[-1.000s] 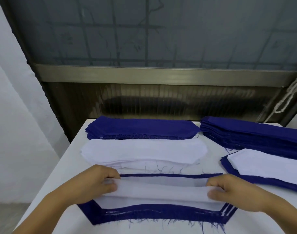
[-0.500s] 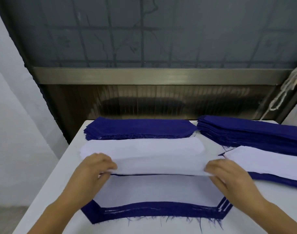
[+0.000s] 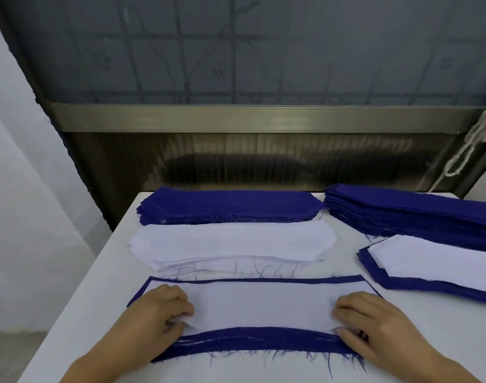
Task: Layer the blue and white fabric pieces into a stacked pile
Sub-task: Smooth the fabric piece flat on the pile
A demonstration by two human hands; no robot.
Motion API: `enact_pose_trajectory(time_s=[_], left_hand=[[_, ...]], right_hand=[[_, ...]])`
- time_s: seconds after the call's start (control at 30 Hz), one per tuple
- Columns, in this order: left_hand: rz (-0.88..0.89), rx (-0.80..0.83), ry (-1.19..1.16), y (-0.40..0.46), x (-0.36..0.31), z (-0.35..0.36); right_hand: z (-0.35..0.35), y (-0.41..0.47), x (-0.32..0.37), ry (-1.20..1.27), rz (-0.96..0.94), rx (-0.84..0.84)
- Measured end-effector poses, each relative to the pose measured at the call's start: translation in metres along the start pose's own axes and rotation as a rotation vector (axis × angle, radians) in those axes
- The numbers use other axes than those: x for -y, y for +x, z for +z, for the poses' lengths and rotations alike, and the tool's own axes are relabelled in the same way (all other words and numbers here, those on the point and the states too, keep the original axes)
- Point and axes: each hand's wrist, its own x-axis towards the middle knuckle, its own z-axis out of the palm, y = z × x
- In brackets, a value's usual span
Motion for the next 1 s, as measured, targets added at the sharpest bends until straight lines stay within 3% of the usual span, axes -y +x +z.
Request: enact_pose_trajectory(time_s=[0.3,0.57,0.63,0.83,1.0], left_hand=[[0.013,0.045,-0.035,0.043,-0.023,0.017],[-0.089,0.136,0.007,0.041,0.008,0.002],[-0.095,0.103,0.042,0.057,0.009,-0.004],[-0.131,-0.157,0.011,0.153,-0.004,-0.005],[-0.173,-0.174,-0.06,0.221,-0.001,-0.002]], right_hand=[[0.007,0.034,0.021,0.09,0.046,0.138],[-0.013,0.034,-0.022,0.019,0.225,0.321],[-0.014,0.049,-0.031,0.013,0.265,0.325],[0.01,0.147,-0.054,0.184,0.368,0.129],[0.047,0.21,-0.078,0.193,0.447,0.174]])
